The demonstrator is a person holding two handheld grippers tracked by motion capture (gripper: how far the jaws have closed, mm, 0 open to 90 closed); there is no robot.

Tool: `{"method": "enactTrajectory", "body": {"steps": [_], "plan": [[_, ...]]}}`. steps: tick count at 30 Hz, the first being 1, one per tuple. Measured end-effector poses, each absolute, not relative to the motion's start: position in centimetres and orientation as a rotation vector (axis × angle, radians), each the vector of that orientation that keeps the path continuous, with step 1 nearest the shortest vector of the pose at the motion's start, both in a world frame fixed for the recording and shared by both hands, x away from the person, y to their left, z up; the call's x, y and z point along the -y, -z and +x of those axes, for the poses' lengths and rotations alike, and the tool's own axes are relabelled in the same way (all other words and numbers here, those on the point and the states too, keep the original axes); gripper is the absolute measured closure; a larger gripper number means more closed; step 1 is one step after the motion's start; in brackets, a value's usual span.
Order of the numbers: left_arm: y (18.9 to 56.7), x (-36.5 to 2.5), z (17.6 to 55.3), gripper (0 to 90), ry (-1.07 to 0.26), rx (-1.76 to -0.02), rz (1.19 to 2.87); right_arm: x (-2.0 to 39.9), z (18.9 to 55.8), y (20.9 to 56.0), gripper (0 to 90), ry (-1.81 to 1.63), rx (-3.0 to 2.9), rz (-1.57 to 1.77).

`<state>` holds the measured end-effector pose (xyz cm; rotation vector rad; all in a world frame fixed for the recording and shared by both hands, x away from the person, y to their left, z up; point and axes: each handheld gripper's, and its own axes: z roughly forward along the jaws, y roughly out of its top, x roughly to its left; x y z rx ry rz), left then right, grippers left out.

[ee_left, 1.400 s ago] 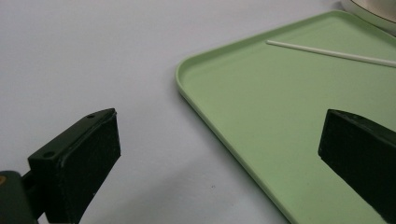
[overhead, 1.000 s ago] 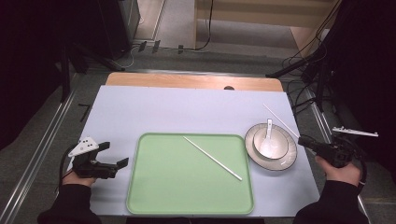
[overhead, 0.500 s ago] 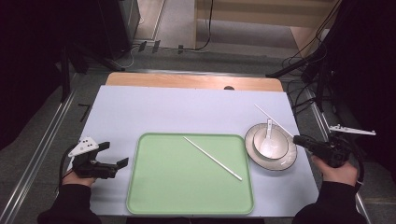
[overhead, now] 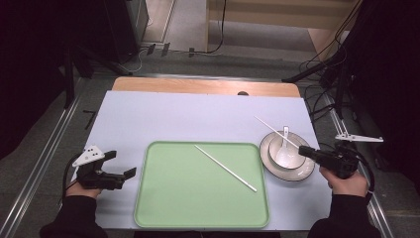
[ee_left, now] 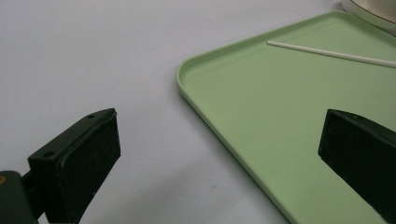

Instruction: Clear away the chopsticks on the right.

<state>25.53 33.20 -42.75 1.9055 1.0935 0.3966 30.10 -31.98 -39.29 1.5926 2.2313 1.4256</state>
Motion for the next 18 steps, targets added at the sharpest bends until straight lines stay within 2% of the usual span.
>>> {"method": "enactTrajectory", "body": {"steps": [18], "plan": [[42.7,-33.2,25.5,0.0,-0.399,-1.094,1.907,27.2,30.1,39.8,84.9,-1.426,-2.392,1.471]]}}
